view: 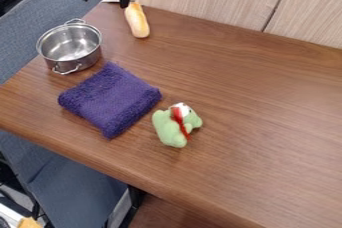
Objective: Put purple towel from lower to the top right side of the table
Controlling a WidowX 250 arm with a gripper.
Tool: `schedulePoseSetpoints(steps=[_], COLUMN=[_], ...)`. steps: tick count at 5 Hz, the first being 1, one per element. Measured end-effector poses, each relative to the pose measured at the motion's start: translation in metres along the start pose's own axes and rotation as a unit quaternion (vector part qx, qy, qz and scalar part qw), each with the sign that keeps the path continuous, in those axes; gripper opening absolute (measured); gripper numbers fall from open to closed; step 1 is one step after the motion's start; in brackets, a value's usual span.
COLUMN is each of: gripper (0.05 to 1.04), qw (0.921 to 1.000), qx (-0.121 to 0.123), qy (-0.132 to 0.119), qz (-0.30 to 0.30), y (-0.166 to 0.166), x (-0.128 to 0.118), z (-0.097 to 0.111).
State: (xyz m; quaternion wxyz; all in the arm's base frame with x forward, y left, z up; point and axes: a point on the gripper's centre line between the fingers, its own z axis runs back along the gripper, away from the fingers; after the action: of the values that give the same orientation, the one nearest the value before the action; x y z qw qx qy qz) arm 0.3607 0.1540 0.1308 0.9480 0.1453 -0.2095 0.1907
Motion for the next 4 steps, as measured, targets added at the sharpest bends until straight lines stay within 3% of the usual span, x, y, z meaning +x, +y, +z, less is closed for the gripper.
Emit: schedulePoseSetpoints(steps=[1,2,3,4], gripper=[1.000,1.001,1.000,1.001], qw=[0.9998,0.9990,0.9985,0.9963], qx=[-0.002,-0.013,-0.026,-0.044], qy=[0.022,0.040,0.033,0.043], qz=[-0.005,-0.018,-0.035,-0.060], y=[-0.003,-0.006,-0.006,-0.007], x=[-0.011,-0.033,-0.048,-0.069], z=[-0.012,-0.011,0.004,0.014])
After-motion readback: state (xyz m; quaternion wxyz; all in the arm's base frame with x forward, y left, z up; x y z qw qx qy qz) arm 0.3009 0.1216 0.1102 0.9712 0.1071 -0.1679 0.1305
